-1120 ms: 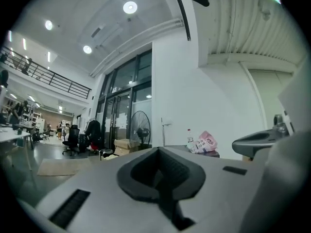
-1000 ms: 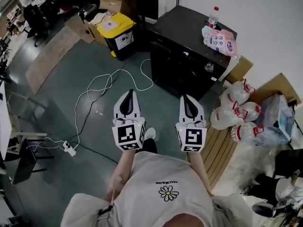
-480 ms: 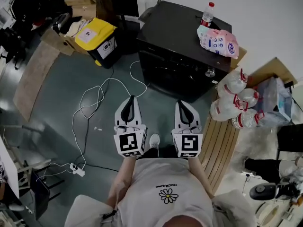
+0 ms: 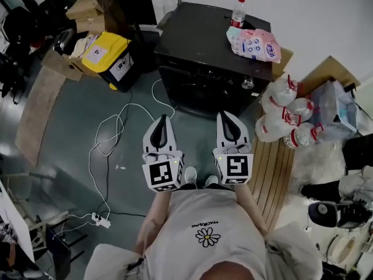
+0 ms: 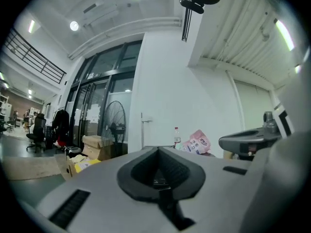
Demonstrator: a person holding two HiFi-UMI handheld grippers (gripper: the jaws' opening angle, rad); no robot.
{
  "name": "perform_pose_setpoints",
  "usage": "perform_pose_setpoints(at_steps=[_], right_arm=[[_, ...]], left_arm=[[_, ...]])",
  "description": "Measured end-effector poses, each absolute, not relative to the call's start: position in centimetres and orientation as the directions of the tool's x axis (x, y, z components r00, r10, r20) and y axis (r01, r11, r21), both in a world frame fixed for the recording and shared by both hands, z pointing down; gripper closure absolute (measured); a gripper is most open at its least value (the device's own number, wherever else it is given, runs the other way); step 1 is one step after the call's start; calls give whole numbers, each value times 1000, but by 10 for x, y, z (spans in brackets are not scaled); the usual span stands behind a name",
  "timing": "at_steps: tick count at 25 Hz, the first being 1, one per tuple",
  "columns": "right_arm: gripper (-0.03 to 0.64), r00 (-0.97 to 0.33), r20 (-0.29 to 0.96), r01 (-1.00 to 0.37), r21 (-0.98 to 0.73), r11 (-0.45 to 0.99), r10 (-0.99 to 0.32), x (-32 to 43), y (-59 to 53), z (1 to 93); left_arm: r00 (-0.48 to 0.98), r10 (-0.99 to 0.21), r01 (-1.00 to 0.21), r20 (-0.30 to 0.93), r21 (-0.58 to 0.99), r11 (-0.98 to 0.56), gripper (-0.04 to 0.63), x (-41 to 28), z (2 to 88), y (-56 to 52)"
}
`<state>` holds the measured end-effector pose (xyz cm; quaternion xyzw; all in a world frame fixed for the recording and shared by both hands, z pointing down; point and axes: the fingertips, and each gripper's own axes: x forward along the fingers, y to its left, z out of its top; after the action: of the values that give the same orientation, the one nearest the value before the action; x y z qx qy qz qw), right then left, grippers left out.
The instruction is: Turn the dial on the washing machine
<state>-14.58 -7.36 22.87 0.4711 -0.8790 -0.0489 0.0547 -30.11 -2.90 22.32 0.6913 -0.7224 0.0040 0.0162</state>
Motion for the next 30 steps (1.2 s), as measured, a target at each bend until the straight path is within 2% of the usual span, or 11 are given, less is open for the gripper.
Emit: perform_pose_setpoints(at_steps=[8,13,20,30], right_arm=[[614,-247,-21,-955,176,240,-969,-2,-80,196],[614,-129,-23,-977,176,123,-991,56,-65,196],[614,-90,-6,-984,151,89,-996,89,-54,203],[614,-133,0,-983,127,132,-991,72,-61,208]], left_arm=[[208,-978,-978,-26,-27,-208,595,-183,197,-74],[302,-953,-953,-18,-40,-301,595,-129,198,-82],[316,-949,-948,-7,-38,-316,595,-101,200,-81],[300,-954,-953,-33,-47,-298,595,-107,194,-88]])
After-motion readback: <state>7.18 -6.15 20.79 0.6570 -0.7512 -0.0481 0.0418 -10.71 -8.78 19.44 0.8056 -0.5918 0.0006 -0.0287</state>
